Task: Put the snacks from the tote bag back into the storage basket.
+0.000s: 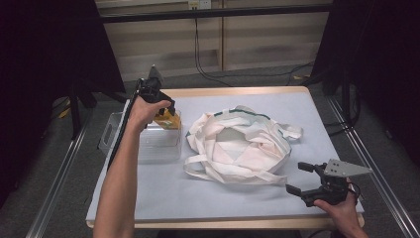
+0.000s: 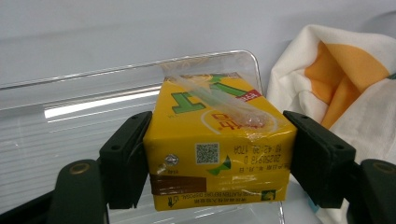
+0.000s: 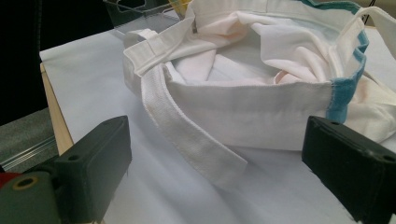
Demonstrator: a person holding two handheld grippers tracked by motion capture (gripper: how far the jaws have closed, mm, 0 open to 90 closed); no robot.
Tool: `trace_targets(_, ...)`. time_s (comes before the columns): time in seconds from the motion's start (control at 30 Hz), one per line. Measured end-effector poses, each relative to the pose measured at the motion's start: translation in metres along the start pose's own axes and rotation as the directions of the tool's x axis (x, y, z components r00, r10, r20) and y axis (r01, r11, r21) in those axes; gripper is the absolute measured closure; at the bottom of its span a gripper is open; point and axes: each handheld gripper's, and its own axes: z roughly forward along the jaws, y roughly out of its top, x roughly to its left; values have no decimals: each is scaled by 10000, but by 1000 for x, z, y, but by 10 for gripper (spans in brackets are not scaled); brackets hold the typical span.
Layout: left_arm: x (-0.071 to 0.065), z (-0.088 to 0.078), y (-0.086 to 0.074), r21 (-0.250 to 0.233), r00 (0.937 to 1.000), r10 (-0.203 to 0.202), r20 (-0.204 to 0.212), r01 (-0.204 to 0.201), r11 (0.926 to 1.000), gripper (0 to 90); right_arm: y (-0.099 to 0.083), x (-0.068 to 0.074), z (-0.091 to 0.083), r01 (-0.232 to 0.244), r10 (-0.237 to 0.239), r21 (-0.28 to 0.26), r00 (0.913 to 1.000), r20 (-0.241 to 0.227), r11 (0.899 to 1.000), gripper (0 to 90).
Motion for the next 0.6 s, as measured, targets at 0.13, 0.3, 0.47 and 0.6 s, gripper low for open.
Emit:
trace_targets(0.13, 2, 0, 1, -80, 10000, -52, 51, 53, 10000, 279, 0, 0, 0, 13, -13, 8, 10000, 3, 10000, 83)
trace_targets(0.3, 5, 4, 0, -302, 9989, -408, 226, 415, 9987, 279, 0, 0, 0, 11, -11, 1, 10000, -5, 10000, 83)
trace_targets(0.47, 4, 7, -1, -533, 9988, -458, 196, 468, 9975, 277, 0, 0, 0, 59, -59, 30, 10000, 21, 10000, 84)
trace_targets(0.6, 4, 9, 0, -561, 9986, -498, 184, 507, 9971, 277, 0, 0, 0, 34, -34, 44, 10000, -6, 10000, 84)
